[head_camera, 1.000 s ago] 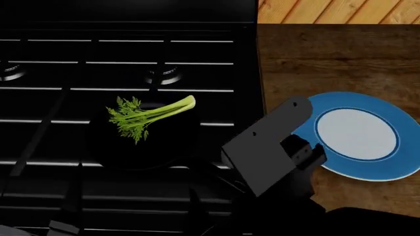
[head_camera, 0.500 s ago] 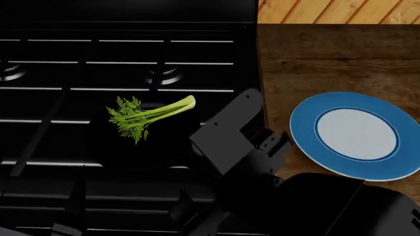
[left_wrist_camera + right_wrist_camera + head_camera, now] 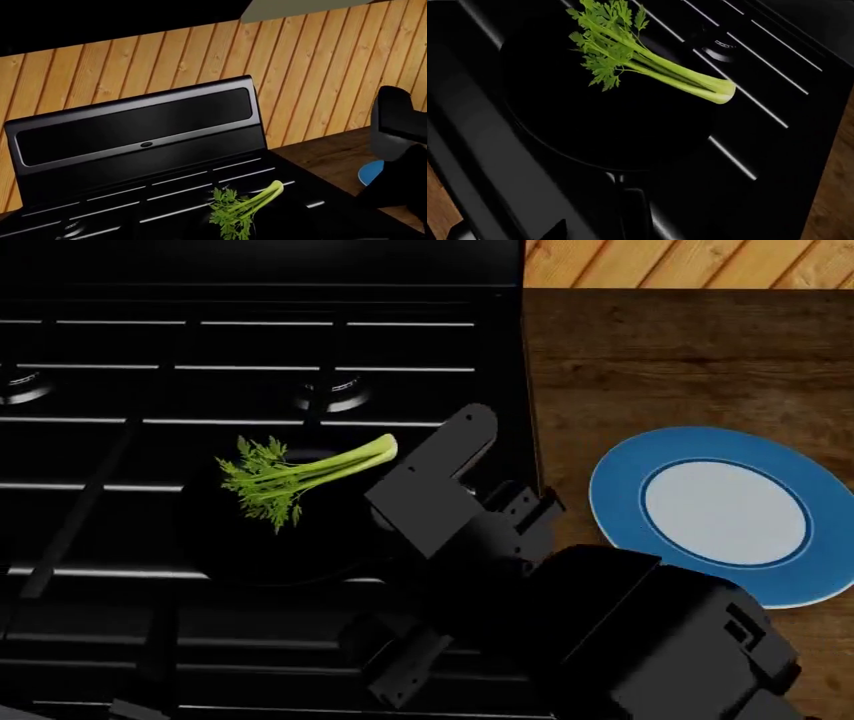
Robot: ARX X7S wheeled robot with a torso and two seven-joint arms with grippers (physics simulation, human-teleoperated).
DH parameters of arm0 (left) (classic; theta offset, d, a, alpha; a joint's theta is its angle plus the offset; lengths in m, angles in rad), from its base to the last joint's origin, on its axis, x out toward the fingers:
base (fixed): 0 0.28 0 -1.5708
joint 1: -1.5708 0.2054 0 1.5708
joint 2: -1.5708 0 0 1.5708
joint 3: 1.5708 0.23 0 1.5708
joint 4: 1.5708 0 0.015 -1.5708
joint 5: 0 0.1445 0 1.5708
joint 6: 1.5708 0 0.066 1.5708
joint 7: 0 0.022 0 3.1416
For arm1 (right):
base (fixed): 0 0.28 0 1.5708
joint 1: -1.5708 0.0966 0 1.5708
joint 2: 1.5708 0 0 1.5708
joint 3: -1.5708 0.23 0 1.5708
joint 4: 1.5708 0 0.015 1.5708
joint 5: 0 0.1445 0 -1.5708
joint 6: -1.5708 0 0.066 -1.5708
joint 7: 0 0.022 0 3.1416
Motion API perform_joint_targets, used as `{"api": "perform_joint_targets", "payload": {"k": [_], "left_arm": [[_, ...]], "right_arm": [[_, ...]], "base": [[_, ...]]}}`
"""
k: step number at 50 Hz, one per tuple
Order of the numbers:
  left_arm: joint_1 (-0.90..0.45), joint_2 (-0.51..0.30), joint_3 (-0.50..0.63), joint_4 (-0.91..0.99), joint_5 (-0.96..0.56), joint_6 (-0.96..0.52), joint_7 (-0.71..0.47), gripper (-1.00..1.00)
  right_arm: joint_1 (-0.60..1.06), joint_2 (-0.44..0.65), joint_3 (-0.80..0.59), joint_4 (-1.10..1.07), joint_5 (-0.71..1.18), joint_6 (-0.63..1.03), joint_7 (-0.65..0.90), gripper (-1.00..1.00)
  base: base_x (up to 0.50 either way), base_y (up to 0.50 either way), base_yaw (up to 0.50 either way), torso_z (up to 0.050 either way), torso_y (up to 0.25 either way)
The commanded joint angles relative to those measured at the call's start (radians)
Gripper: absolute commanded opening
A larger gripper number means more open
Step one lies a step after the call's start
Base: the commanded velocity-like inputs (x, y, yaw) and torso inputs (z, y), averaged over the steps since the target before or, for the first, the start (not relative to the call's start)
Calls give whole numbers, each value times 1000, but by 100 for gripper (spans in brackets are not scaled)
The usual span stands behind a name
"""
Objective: Pick up the pan and dump the vegetables in it onto the plate. Then return the pan to the stove.
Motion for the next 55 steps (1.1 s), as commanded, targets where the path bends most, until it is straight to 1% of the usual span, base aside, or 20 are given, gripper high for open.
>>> {"api": "perform_joint_targets", "payload": {"k": [1,8,16,20,25,26,32,38,45,49,55], "left_arm": [[6,7,-9,1,-25,13,23,100],[7,3,-8,2,-29,15,20,100],[13,0,-3,3,-33,24,17,100],[13,-3,-7,6,-37,22,15,100],[6,-5,-4,12,-37,18,11,100],[4,-6,-6,19,-38,12,10,100],[8,-8,-15,20,-43,16,4,100],[2,-8,-12,17,-48,10,0,100],[13,-10,-15,6,-51,22,-4,100],[15,-12,-14,8,-53,21,-6,100],[20,-15,-8,-5,-52,34,-10,100]], "right_arm": [[28,-68,-47,147,-83,-64,-77,100],[32,-116,-92,244,-122,-104,-117,100],[44,-155,-127,306,-145,-119,-148,100],[34,-162,-129,338,-147,-132,-157,100],[17,-157,-119,343,-121,-108,-161,100],[13,-152,-117,333,-116,-106,-159,-100],[20,-110,-46,271,-79,-93,-108,-100],[47,-51,38,155,-54,-84,-21,-100],[94,10,168,11,4,-80,66,-100],[106,28,210,3,23,-79,84,-100],[80,43,284,60,52,-119,94,-100]], "base": [[0,0,0,0,0],[0,0,0,0,0],[0,0,0,0,0],[0,0,1,0,0],[2,0,2,0,0],[0,0,3,0,0],[2,1,1,0,0],[0,0,0,0,0],[0,0,0,0,0],[0,0,0,0,0],[0,0,0,0,3]]}}
